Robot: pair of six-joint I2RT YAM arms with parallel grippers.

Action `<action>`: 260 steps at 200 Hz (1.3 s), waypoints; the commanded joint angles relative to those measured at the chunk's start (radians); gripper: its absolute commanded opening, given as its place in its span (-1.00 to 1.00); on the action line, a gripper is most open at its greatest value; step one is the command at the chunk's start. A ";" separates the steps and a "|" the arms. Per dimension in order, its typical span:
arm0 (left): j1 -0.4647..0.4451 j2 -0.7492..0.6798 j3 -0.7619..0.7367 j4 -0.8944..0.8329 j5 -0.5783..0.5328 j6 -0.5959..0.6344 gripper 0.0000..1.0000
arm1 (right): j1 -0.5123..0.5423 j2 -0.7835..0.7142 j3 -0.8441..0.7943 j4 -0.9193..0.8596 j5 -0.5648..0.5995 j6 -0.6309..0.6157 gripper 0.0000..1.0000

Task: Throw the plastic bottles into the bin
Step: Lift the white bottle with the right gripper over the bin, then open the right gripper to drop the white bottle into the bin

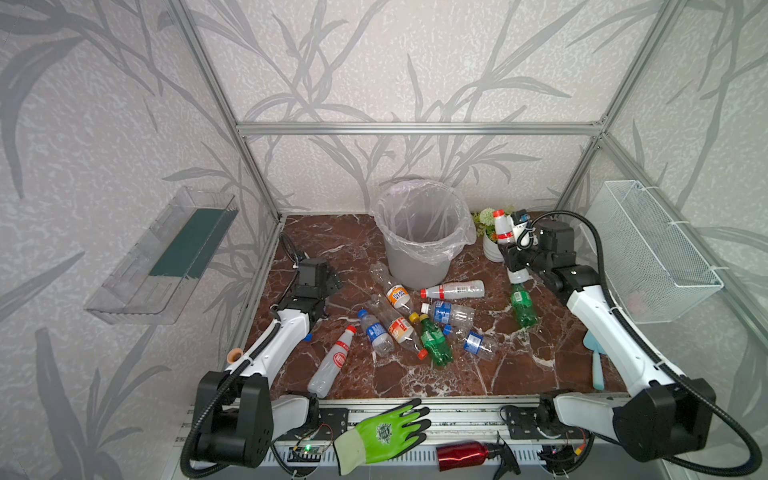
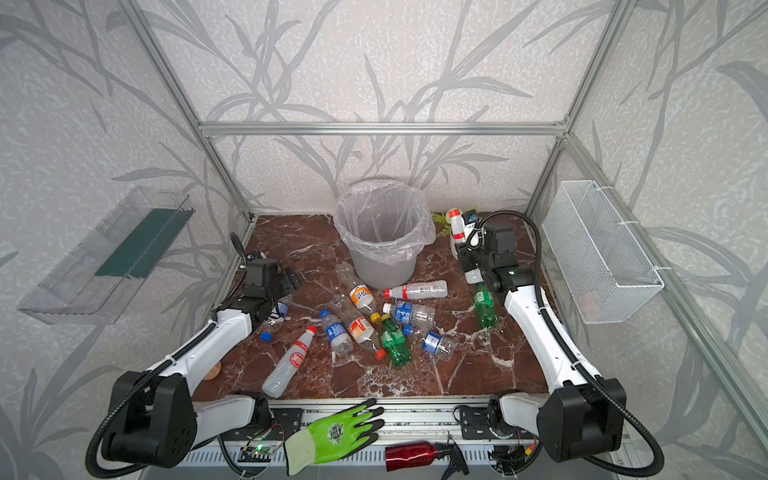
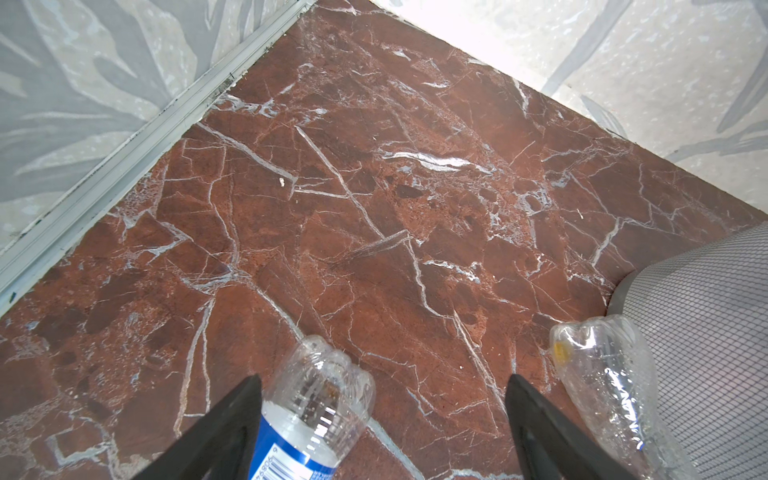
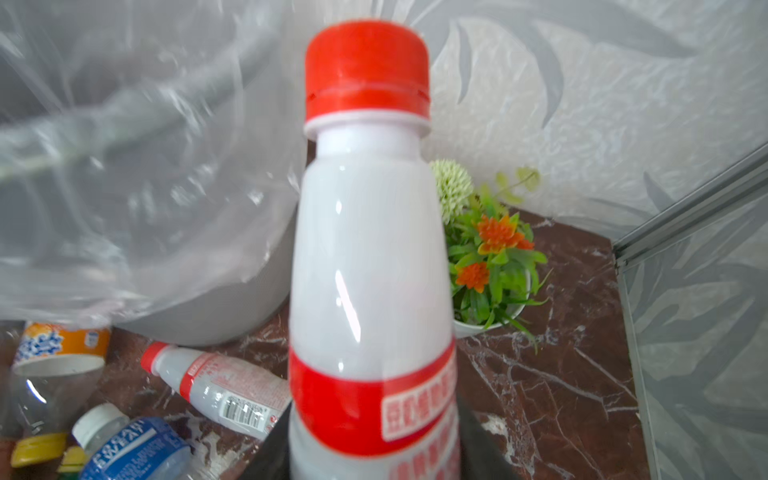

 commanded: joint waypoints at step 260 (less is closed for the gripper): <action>-0.003 -0.155 -0.008 -0.223 -0.141 -0.091 0.93 | 0.243 0.291 0.321 0.513 0.002 0.387 0.82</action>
